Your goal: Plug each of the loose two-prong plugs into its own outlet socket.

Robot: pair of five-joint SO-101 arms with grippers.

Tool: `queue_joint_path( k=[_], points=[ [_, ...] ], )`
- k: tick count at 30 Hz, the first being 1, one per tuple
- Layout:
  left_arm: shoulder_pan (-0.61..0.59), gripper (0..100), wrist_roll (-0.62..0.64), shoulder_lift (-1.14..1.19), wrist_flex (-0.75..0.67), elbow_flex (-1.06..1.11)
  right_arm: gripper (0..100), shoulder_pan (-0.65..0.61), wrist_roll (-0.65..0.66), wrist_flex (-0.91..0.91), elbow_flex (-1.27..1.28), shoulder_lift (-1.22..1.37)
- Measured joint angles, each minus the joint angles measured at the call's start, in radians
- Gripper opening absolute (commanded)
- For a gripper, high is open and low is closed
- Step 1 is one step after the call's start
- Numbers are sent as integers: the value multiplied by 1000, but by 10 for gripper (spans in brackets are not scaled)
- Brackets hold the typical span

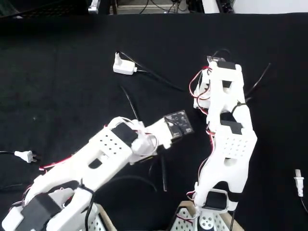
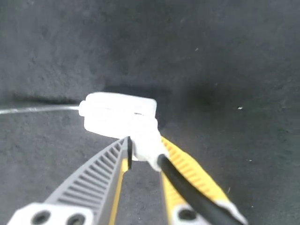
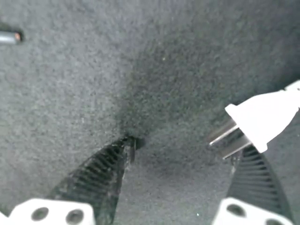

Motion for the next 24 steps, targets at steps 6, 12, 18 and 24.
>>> queue_joint_path(
  k=[6, 12, 18, 24],
  points=[
    [-38, 30, -26, 55, -26, 9, 329, 0, 0, 0, 0, 0],
    [-40, 30, -35, 63, -44, 9, 329, 0, 0, 0, 0, 0],
    [-40, 30, -9, 68, -86, 9, 329, 0, 0, 0, 0, 0],
    [-40, 30, 0, 72, -100, 9, 329, 0, 0, -3, 0, 0]
  ],
)
